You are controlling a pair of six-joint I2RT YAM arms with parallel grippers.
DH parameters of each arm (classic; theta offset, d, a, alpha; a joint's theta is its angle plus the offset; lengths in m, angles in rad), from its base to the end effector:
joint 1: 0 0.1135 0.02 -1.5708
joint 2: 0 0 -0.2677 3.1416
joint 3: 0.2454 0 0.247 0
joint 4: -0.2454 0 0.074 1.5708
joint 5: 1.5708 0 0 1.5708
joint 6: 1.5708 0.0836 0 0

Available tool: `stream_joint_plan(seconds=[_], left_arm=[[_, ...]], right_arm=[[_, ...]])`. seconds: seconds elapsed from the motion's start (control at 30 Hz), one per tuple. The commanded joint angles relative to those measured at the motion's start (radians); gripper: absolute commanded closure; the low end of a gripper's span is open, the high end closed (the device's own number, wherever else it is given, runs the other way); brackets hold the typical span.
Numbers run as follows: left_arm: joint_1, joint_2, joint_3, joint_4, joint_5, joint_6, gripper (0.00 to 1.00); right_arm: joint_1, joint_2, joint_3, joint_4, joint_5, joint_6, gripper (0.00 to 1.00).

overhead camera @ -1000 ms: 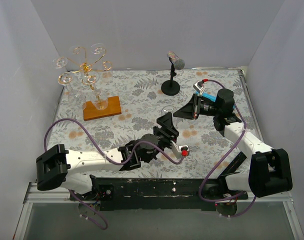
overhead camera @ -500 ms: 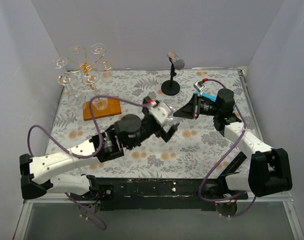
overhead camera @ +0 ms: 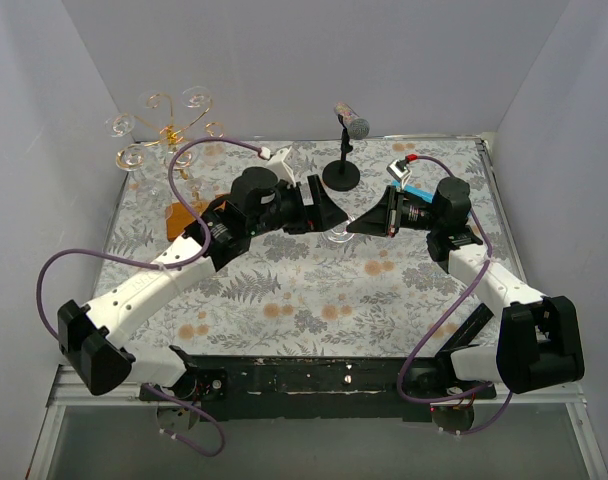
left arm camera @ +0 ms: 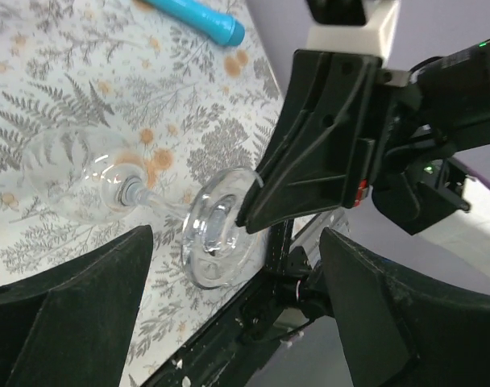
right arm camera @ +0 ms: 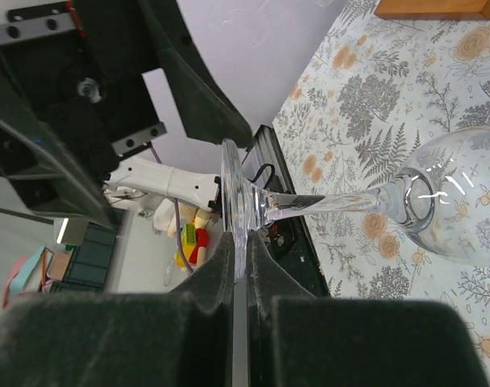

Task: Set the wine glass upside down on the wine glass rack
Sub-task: Turn the wine glass upside down at the wine rack.

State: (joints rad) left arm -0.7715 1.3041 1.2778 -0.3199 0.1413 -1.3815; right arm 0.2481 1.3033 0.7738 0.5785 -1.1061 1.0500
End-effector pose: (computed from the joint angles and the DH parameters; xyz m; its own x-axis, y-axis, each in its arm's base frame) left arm 0.2341 -0.2441 0.3722 -0.8170 -0.5618 -0.1301 -0.0911 0.3485 -0.9329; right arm 0.2702 0.1455 0.3079 -0.8226 0.1926 -0.5350 -0.5266 0.0966 0.8446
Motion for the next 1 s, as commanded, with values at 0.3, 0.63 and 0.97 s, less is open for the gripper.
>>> stream_joint_plan(seconds=[0.3,0.63,0.97], left_arm=[[0.006,0.038,0.068,-0.082,0.101,-0.079,0.48],[0.021,0.043,0.072,-0.09,0.141,-0.097,1.0],[0.058,-0.022,0.107,-0.103,0.113,-0.119,1.0]], right_arm=[[-0.006,-0.009,-0.001,0.156,-0.04,0.054,0.99],[-0.004,-0.007,-0.005,0.178,-0.043,0.068,0.99],[-0.004,-0.007,0.007,0.224,-0.08,0.07,0.42]])
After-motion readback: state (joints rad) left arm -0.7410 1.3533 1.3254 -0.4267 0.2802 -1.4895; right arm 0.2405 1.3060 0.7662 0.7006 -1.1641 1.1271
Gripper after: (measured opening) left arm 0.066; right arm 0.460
